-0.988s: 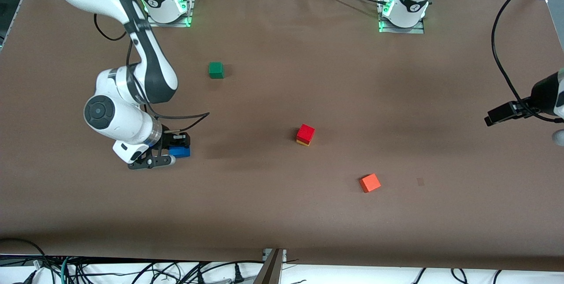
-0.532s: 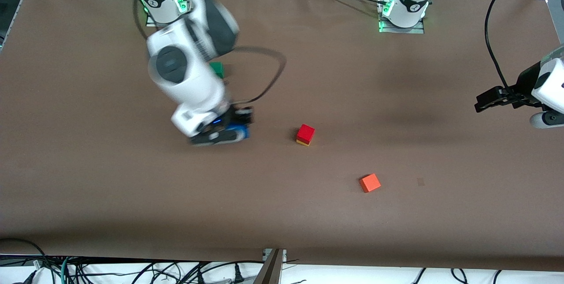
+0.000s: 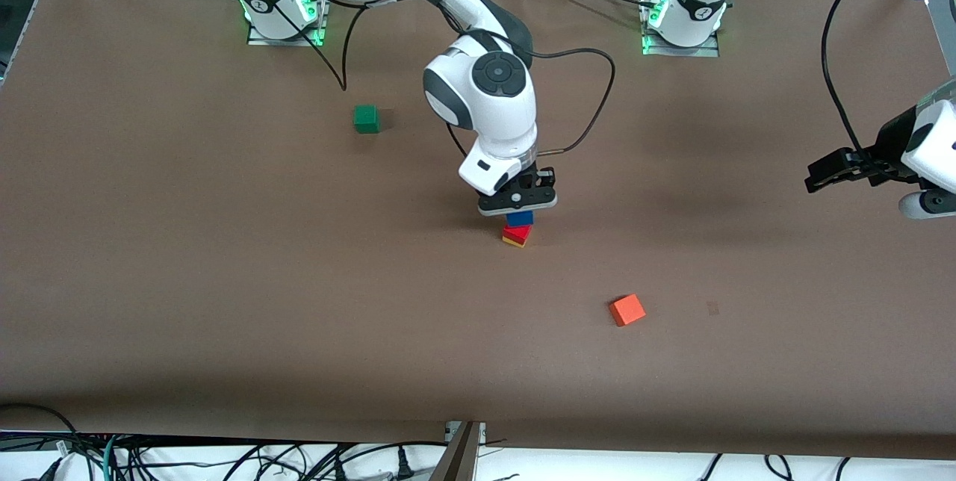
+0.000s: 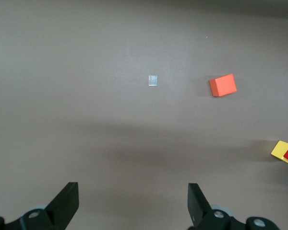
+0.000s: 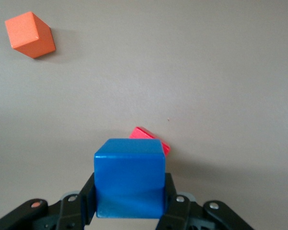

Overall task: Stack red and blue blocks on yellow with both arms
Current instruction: 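Lower the blue cube onto the red cube and open the right gripper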

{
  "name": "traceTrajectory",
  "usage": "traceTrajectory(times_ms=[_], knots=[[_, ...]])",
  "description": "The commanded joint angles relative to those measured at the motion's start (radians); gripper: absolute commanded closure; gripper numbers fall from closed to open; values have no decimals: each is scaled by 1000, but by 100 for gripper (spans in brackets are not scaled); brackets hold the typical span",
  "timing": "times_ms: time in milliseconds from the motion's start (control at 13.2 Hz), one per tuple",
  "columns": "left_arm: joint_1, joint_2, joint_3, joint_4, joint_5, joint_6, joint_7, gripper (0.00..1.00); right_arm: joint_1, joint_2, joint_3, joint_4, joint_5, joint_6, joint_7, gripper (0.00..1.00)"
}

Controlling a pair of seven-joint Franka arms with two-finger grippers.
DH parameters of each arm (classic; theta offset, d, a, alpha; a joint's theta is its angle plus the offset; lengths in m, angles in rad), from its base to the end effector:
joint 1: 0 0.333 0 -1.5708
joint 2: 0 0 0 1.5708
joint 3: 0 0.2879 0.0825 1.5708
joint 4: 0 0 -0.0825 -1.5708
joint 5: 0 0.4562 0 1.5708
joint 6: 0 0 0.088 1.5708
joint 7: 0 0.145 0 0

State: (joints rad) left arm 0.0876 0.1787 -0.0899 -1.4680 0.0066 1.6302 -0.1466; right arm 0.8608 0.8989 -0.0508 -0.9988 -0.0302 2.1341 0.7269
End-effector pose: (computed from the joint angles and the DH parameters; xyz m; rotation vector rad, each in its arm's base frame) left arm 0.6790 0.0030 0.5033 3.1251 0.2272 -0.0258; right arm 0.5812 0.6268 0.2596 -3.0003 -0.1804 -0.3256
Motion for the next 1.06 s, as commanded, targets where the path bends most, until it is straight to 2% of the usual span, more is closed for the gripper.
traceTrajectory(times_ms=[0,988], knots=[[3,-7,1,3,3,5,24,0,21,34,-11,48,-49,39,2,83],[-6,-2,-1,5,6,7,24,0,21,66,-11,40,-102,32,3,78]])
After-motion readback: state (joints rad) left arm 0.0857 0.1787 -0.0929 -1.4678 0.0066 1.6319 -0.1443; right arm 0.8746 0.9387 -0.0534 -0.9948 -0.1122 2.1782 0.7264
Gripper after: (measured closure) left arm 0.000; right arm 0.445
